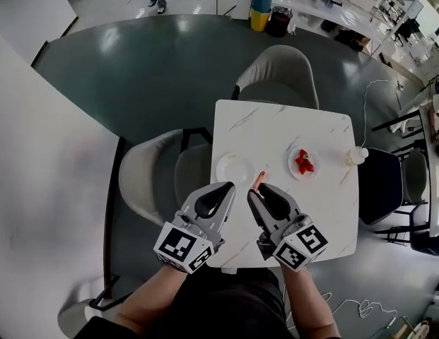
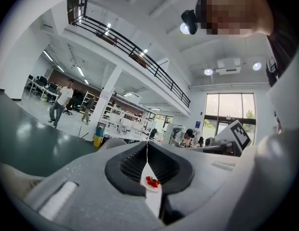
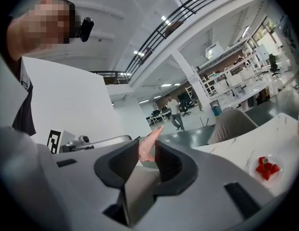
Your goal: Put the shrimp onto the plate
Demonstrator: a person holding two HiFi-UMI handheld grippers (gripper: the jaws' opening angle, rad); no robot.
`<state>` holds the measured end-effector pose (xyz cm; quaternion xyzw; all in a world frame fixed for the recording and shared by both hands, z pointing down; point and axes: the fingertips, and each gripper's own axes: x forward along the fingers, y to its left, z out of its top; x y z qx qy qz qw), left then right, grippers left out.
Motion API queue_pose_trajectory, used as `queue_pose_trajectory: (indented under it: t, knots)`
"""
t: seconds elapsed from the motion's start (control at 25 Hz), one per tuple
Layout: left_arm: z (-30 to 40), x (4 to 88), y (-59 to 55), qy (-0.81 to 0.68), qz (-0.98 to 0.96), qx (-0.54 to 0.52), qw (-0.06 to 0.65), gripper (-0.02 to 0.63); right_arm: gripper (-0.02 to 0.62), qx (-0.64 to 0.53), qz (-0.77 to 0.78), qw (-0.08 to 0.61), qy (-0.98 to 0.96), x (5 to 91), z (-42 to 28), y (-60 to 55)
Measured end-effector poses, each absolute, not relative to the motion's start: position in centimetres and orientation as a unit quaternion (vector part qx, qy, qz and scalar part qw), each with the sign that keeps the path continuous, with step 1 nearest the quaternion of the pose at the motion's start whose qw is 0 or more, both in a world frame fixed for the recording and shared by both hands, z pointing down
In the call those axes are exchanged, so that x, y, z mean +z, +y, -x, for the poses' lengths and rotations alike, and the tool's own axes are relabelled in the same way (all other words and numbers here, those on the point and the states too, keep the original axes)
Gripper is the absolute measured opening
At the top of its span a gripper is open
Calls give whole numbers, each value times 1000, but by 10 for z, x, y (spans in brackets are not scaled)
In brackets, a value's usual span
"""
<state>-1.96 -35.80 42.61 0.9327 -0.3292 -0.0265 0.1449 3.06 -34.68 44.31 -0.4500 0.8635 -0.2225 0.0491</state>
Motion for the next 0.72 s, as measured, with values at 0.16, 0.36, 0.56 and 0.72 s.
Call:
queue_pose_trajectory:
  t: [0.16, 0.36, 0.56, 0.72]
  knots:
    - [17, 455, -380, -330, -932, -22, 149, 9, 107, -219, 457, 2, 862, 484, -31, -371]
    - [8, 495, -404, -337, -929, -21, 151, 9, 107, -203, 446, -73, 868, 545, -31, -392]
    - [6, 542, -423, -350, -921, -14, 169, 9, 107, -190, 445, -129, 865, 600, -36, -412]
    - [2, 576, -432, -349, -922, 2, 170, 8, 107, -179, 441, -182, 860, 643, -35, -421]
